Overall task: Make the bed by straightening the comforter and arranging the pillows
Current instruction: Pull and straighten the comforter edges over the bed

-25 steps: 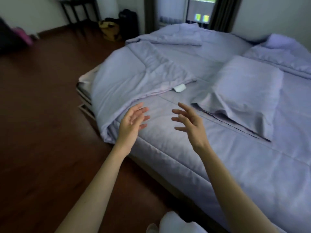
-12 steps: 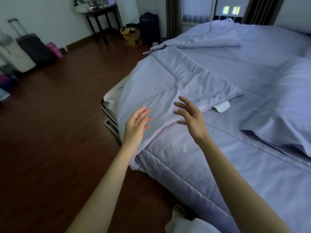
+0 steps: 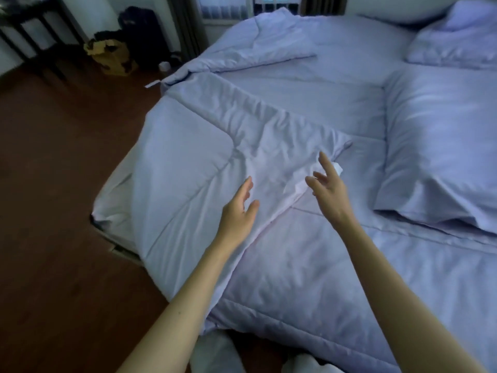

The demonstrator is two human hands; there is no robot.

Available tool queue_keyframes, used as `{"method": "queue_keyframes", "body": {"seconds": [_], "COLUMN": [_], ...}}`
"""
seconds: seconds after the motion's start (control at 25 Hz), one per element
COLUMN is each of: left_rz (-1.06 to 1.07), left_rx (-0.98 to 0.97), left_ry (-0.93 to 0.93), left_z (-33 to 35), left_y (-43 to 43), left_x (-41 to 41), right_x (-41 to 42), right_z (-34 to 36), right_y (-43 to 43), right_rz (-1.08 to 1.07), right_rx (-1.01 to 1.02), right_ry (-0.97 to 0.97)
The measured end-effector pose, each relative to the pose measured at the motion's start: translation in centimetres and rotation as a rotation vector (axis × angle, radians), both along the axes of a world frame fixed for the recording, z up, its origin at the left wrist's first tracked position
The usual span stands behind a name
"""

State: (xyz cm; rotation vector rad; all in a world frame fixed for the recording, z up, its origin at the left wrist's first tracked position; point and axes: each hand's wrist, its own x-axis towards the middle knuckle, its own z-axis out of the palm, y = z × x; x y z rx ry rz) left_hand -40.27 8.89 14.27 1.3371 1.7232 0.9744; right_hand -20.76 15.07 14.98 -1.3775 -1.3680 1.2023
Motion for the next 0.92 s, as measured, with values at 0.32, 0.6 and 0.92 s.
{"method": "queue_keyframes", "body": {"seconds": [0.32, 0.6, 0.92], "left_rz": [-0.541, -0.813, -0.59], "left_rx": [-0.068, -0.128, -0.158], "left_ry": [0.166, 0.812, 0.857], "left_z": [-5.3, -10.9, -12.4], "left_y": [6.5, 6.3, 5.6], "left_x": [-3.7, -2.5, -5.2], "right_x": [-4.4, -4.3, -6.6], "right_z": [-5.4, -9.2, -14.0], "right_y": [0.2, 1.9, 9.6], "right_rz": [-0.33, -0.25, -0.381], "right_rx": [-0.05, -0.196, -0.238], "right_ry": [-0.291, -0.617, -0.27]}}
